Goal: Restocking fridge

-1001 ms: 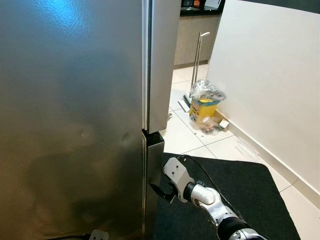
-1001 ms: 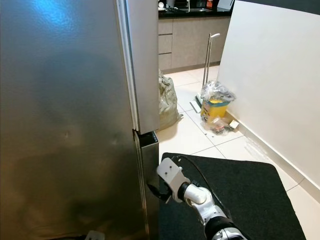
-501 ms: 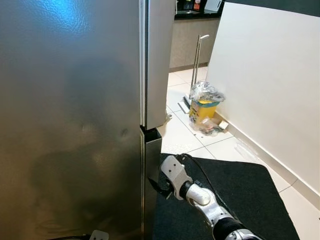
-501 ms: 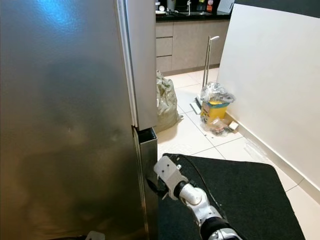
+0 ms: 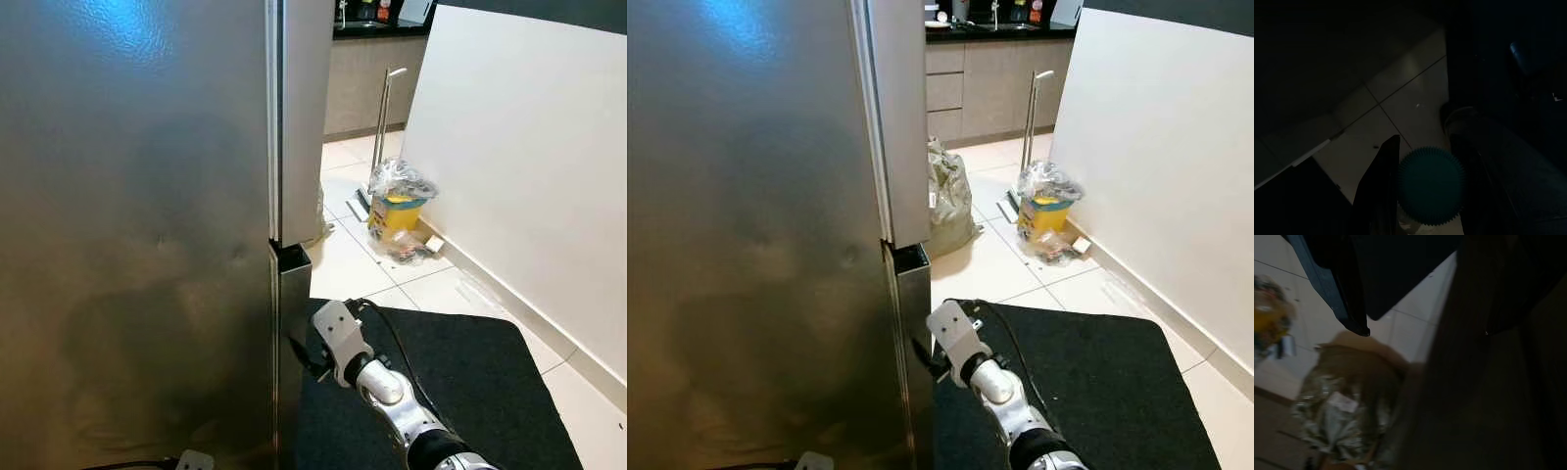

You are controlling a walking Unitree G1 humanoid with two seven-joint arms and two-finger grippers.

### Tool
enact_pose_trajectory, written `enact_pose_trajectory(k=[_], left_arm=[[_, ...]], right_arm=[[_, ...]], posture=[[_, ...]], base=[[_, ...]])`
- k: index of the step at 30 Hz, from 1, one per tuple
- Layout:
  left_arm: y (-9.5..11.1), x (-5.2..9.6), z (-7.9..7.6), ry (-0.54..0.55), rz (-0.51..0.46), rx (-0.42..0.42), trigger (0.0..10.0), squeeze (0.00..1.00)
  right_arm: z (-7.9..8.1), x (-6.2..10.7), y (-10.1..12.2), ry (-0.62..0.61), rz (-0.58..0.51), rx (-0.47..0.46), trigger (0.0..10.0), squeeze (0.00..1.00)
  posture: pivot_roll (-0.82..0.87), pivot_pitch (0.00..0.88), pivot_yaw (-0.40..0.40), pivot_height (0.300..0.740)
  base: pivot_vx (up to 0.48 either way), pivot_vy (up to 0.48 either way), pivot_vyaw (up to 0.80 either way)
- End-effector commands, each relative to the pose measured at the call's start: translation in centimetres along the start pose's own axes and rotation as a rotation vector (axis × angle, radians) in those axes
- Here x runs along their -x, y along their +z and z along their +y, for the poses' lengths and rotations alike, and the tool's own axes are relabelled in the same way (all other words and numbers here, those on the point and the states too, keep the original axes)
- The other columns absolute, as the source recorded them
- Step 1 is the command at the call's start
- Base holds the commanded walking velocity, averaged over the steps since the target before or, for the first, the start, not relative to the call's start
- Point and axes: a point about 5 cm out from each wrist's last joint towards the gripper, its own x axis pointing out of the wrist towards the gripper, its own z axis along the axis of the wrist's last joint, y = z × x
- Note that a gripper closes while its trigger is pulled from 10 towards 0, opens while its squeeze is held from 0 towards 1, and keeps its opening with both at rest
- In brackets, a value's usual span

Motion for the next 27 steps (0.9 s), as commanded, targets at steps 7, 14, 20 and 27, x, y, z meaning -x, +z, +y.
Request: enact_pose_trajectory(k=[7, 14, 20, 27], left_arm=[[-0.2, -0.1, -0.9, -0.024, 0.004, -0.017, 10.0, 0.0], [-0.3, -0.1, -1.0, -0.027, 0.006, -0.023, 10.0, 0.0], [-0.3, -0.1, -1.1, -0.03, 0.005, -0.027, 10.0, 0.0], [-0.3, -0.1, -1.2, -0.033, 0.006, -0.033, 10.0, 0.0]], right_arm=[[-2.4, -0.8, 2.0, -0.156, -0.077, 0.02, 10.0, 0.0], [-1.0, -0.9, 2.3, 0.004, -0.098, -0.047, 10.0, 0.0], [1.6, -0.9, 2.9, 0.209, -0.133, -0.069, 10.0, 0.0], [3.7, -0.1, 3.1, 0.411, -0.14, -0.063, 10.0, 0.0]], posture=[[-0.08, 0.0, -0.038, 0.74], [-0.08, 0.0, -0.04, 0.74], [-0.08, 0.0, -0.04, 0.74], [-0.09, 0.0, -0.043, 0.74]], base=[[0.0, 0.0, 0.0], [0.0, 0.0, 0.0], [0.0, 0.0, 0.0], [0.0, 0.0, 0.0]])
